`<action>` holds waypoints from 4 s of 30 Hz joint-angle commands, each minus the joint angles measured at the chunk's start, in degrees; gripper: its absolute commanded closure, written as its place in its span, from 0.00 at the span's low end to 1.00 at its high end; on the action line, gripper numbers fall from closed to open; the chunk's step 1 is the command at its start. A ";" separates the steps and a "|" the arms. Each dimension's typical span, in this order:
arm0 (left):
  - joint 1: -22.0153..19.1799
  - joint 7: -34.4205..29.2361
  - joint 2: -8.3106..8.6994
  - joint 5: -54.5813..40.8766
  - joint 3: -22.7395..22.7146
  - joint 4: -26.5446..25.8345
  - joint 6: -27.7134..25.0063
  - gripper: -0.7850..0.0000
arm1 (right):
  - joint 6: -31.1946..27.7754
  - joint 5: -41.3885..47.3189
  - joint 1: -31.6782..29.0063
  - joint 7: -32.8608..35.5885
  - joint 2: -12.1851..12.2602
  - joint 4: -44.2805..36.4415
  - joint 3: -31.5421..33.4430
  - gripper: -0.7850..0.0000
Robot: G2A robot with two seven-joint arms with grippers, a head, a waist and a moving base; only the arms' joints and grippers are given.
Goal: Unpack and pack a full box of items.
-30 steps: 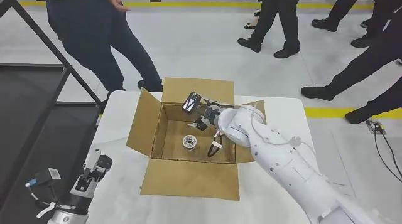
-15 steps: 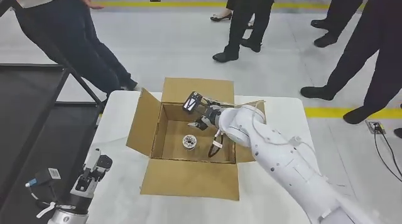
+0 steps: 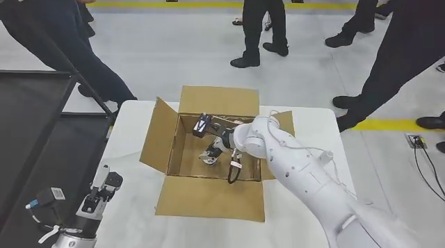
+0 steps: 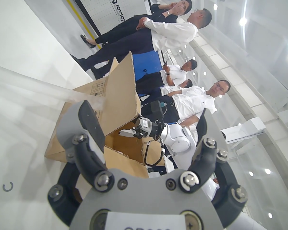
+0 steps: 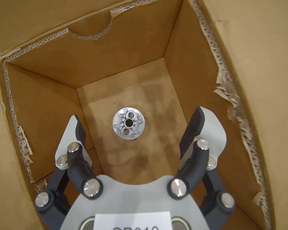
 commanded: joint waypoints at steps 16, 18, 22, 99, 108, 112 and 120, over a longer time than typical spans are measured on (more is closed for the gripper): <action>0.75 0.81 -0.33 0.78 0.23 -0.21 -0.62 0.00 | -1.32 3.16 2.36 -2.54 -9.52 19.75 -4.09 0.00; 0.75 0.81 -0.33 0.78 0.23 -0.21 -0.62 0.00 | 0.76 2.57 2.29 -2.84 -10.33 20.73 -4.42 0.00; 0.75 0.81 -0.33 0.78 0.23 -0.21 -0.62 0.00 | 3.70 1.65 2.25 -3.82 -11.68 22.49 -4.82 0.00; 0.75 0.81 -0.33 0.78 0.23 -0.21 -0.62 0.00 | 9.72 -13.25 -11.29 0.19 1.54 -19.38 8.88 1.00; 0.75 0.81 -0.33 0.78 0.23 -0.21 -0.62 0.00 | 6.07 -19.96 -31.11 9.94 9.04 -52.79 23.51 1.00; 0.75 0.81 -0.33 0.78 0.23 -0.21 -0.62 0.00 | 7.52 -22.54 -35.74 9.79 10.12 -59.79 26.66 1.00; 0.75 0.81 -0.33 0.78 0.23 -0.21 -0.62 0.00 | 15.04 -28.81 -47.29 10.19 12.03 -75.08 34.89 1.00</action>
